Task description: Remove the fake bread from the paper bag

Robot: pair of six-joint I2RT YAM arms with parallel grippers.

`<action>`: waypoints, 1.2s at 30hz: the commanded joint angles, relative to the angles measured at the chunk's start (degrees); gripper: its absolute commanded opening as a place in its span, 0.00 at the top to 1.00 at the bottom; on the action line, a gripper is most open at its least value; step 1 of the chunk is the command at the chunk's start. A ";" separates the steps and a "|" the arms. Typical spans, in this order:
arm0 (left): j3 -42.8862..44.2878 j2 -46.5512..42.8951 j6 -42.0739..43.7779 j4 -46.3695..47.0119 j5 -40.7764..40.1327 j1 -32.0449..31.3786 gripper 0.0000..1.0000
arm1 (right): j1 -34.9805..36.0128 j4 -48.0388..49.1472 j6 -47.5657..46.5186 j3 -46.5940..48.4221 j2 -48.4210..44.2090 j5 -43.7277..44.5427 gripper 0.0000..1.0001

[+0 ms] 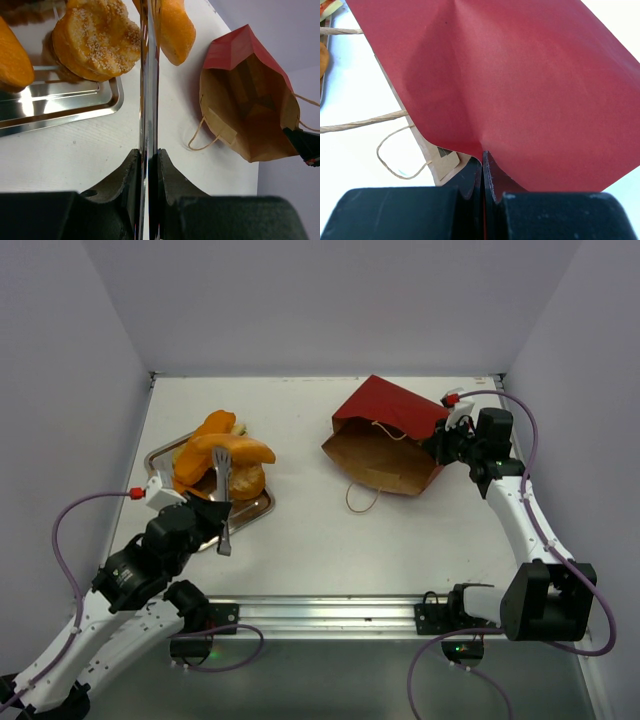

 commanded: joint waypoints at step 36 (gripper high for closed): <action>-5.68 -2.80 -3.57 -2.73 -6.82 0.29 0.84 | -0.13 0.73 -0.12 0.23 -0.87 -1.63 1.00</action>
